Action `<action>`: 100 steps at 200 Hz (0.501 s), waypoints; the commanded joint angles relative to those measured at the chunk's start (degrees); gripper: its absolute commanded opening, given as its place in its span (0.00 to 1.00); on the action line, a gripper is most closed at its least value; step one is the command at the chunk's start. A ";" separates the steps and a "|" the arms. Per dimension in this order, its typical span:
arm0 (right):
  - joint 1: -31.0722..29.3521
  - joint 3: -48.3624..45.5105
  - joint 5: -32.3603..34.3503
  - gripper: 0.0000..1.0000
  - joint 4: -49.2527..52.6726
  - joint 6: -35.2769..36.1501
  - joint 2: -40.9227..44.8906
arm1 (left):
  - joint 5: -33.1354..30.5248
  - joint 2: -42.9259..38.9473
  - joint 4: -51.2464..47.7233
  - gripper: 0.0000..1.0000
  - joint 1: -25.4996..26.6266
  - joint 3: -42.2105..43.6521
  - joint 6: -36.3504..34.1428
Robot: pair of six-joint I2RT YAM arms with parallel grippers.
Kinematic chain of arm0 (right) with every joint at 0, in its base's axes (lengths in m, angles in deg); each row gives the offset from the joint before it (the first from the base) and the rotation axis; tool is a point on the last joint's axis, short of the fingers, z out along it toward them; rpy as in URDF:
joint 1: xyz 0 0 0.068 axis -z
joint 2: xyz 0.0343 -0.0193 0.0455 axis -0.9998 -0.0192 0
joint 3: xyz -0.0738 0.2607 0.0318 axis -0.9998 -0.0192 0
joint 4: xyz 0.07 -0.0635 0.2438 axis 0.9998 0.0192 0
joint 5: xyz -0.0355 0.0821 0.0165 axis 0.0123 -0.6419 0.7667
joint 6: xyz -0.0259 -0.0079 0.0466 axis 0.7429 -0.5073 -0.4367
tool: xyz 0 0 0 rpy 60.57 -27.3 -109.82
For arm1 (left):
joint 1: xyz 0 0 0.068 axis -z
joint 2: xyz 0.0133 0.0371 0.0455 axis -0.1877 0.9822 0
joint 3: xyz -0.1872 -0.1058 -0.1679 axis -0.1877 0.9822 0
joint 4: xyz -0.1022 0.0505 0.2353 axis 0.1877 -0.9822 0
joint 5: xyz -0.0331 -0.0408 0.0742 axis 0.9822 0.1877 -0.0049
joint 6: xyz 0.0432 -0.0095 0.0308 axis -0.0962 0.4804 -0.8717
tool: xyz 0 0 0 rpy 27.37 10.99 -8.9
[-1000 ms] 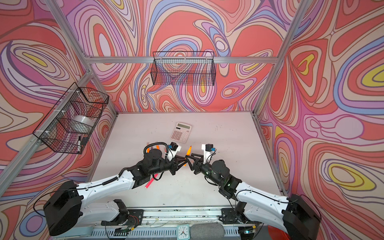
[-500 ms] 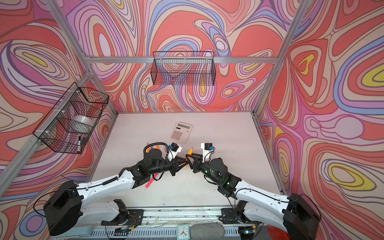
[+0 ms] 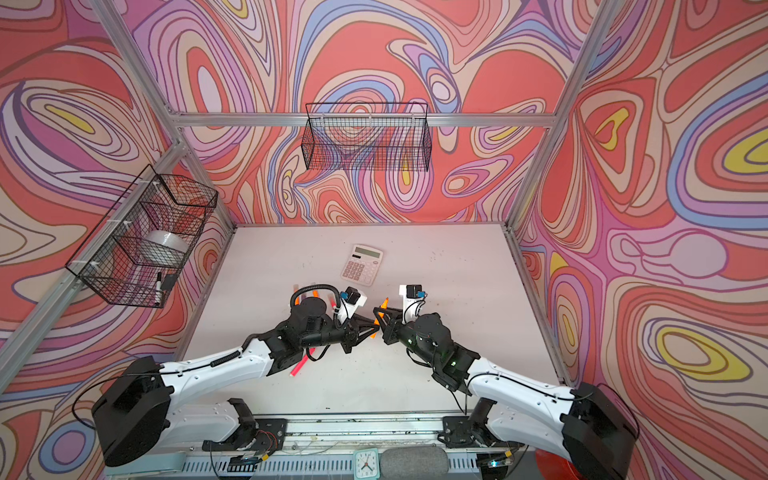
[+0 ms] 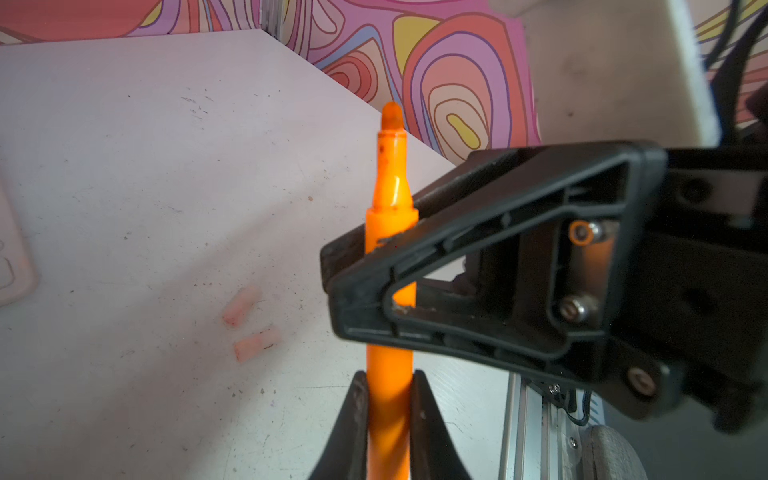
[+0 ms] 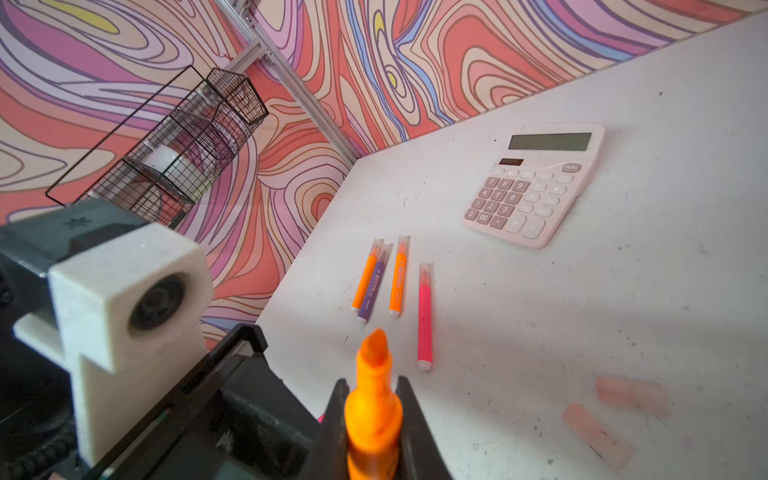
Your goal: Insert the pens into the pen caps
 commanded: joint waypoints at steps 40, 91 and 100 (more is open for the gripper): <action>-3.35 1.61 -0.41 0.00 -2.94 -1.17 -1.83 | -0.44 -0.34 1.48 0.37 0.24 -1.11 0.51; -5.90 3.05 1.32 0.00 -4.04 -0.54 -5.01 | -1.36 -1.75 2.11 0.34 0.24 -0.27 0.68; -6.03 3.15 1.66 0.00 -3.73 -0.71 -5.20 | -1.38 -1.87 2.43 0.30 0.24 -0.15 0.77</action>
